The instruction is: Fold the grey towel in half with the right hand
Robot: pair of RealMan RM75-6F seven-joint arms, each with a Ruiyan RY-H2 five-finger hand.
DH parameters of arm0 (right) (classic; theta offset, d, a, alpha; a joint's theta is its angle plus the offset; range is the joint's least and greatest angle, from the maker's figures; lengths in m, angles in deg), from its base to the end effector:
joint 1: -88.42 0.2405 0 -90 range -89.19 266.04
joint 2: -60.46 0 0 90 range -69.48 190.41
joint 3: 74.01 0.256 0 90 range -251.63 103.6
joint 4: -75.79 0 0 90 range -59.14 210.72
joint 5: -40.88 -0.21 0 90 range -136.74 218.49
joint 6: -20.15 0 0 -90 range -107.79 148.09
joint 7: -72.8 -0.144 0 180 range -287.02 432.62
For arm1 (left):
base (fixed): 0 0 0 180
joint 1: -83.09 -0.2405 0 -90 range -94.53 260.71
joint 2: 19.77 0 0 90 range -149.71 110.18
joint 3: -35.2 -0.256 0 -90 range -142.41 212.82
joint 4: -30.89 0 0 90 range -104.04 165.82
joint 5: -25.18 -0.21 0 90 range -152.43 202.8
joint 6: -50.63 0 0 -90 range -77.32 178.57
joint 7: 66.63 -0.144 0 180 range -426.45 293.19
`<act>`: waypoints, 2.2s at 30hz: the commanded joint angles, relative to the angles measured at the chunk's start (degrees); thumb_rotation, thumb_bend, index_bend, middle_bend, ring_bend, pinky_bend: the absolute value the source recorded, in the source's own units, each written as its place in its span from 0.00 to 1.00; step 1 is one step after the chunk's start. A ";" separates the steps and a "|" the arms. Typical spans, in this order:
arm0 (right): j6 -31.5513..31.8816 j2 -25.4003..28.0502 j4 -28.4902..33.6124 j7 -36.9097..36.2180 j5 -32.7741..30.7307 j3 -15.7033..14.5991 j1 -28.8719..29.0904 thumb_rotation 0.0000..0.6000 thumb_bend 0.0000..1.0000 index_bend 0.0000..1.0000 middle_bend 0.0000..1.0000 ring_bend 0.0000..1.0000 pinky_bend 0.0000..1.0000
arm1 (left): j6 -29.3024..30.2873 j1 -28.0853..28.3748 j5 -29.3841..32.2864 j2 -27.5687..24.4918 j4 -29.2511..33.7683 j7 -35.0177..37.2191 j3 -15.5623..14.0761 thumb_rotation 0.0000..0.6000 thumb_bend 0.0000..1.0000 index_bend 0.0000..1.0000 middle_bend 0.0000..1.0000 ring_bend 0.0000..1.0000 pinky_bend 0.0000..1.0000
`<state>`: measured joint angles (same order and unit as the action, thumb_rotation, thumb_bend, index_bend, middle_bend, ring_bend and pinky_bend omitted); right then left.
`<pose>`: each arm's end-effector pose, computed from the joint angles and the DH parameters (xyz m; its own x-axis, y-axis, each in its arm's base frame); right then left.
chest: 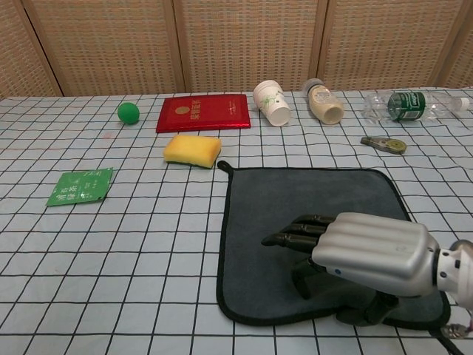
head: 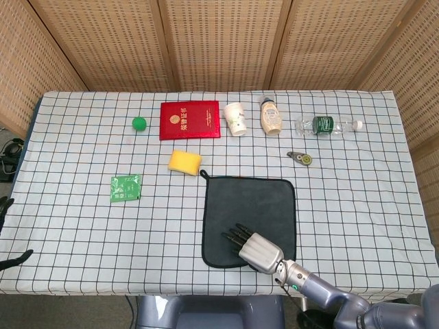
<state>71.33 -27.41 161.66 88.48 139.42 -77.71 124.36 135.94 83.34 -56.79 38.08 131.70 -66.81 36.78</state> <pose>-0.1668 -0.2337 -0.0568 0.7058 -0.2321 0.6693 -0.5357 -0.7931 0.2898 -0.3133 0.1495 0.1808 0.3562 0.0529 0.9329 0.9238 0.1303 -0.3601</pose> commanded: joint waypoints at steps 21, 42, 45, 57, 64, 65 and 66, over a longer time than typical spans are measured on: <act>1.13 -0.98 -0.37 -6.46 -7.62 3.43 0.23 1.00 0.64 0.61 0.00 0.00 0.00 | -0.27 0.12 0.14 -0.05 -0.03 0.37 -0.04 1.00 0.00 0.00 0.00 0.00 0.00; -2.22 -5.64 -7.40 1.00 -24.97 13.52 4.44 1.00 0.65 0.62 0.00 0.00 0.00 | -1.91 0.83 2.21 -0.44 -0.51 1.79 0.71 1.00 0.00 0.00 0.00 0.00 0.00; -2.33 -6.86 -9.04 2.01 -26.84 14.33 5.09 1.00 0.65 0.62 0.00 0.00 0.00 | -2.16 0.94 2.58 -0.47 -0.57 1.90 0.83 1.00 0.00 0.00 0.00 0.00 0.00; -1.77 -10.93 -14.25 6.62 -33.41 17.40 8.02 1.00 0.65 0.63 0.00 0.00 0.00 | -3.48 1.52 4.01 -0.45 -1.00 2.21 1.23 1.00 0.00 0.00 0.00 0.00 0.00; -1.74 -12.58 -16.88 8.07 -35.63 18.43 9.66 1.00 0.65 0.63 0.00 0.00 0.00 | -4.04 1.73 4.65 -0.58 -1.32 2.80 1.43 1.00 0.00 0.00 0.00 0.00 0.00; -1.76 -12.77 -17.18 8.21 -35.79 18.51 9.85 1.00 0.65 0.63 0.00 0.00 0.00 | -4.04 1.73 4.71 -0.60 -1.35 2.91 1.47 1.00 0.00 0.00 0.00 0.00 0.00; -1.78 -12.94 -17.50 8.38 -35.88 18.57 10.07 1.00 0.65 0.63 0.00 0.00 0.00 | -4.04 1.74 4.75 -0.63 -1.39 2.99 1.50 1.00 0.00 0.00 0.00 0.00 0.00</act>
<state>69.58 -40.12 144.48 96.64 103.70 -59.27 134.17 131.90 85.07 -52.08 37.48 130.35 -63.88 38.25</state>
